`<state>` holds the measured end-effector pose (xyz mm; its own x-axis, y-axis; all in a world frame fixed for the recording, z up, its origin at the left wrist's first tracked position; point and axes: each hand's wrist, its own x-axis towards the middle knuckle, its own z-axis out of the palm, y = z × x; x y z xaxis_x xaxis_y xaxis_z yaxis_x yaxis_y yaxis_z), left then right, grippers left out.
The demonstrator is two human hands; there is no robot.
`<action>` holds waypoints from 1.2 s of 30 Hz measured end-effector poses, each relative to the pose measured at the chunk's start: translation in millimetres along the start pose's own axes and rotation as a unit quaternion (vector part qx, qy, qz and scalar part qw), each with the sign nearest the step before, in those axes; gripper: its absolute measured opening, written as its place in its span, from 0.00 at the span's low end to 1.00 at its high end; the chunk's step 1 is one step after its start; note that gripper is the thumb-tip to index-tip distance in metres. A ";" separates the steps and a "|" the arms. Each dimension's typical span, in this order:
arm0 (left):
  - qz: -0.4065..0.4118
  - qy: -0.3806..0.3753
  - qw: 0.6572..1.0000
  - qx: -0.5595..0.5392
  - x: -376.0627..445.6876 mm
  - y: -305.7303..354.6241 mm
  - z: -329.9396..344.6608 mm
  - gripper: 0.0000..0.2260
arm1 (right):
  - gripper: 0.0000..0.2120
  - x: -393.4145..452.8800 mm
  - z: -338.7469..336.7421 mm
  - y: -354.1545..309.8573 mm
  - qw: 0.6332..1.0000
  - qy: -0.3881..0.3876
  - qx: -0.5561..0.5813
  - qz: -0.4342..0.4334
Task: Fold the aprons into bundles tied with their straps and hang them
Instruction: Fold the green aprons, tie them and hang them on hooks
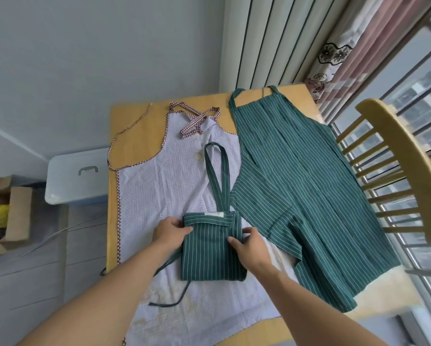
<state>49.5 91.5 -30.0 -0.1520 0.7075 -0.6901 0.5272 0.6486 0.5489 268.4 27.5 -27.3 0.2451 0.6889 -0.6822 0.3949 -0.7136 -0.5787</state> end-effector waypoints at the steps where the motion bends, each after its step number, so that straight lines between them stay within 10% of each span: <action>1: -0.007 -0.019 0.999 -0.028 2.2 0.3 -3.3 0.05 | 0.19 3.7 -1.0 -3.6 1.000 -0.005 0.002 0.011; 11: -0.004 -0.090 0.993 -0.074 0.8 -3.1 -13.1 0.16 | 0.20 19.7 -6.7 -29.5 0.952 -0.147 0.257 0.077; 21: 0.023 -0.111 0.993 -0.016 -11.5 -4.1 -12.7 0.29 | 0.13 29.2 -27.7 -44.5 0.973 -0.168 0.140 -0.081; 28: 0.041 -0.192 0.980 -0.027 -13.1 2.9 -23.8 0.24 | 0.13 23.6 -31.8 -44.3 0.971 -0.181 0.100 -0.117; 36: 0.062 -0.078 0.994 -0.053 -8.9 2.4 -10.7 0.13 | 0.29 17.1 -23.1 -44.2 0.995 -0.090 0.004 -0.044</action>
<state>43.2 89.7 -17.5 0.0457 0.7372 -0.6741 0.4417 0.5903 0.6756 275.6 73.8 -3.0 0.0468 0.7150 -0.6976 0.4008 -0.6531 -0.6425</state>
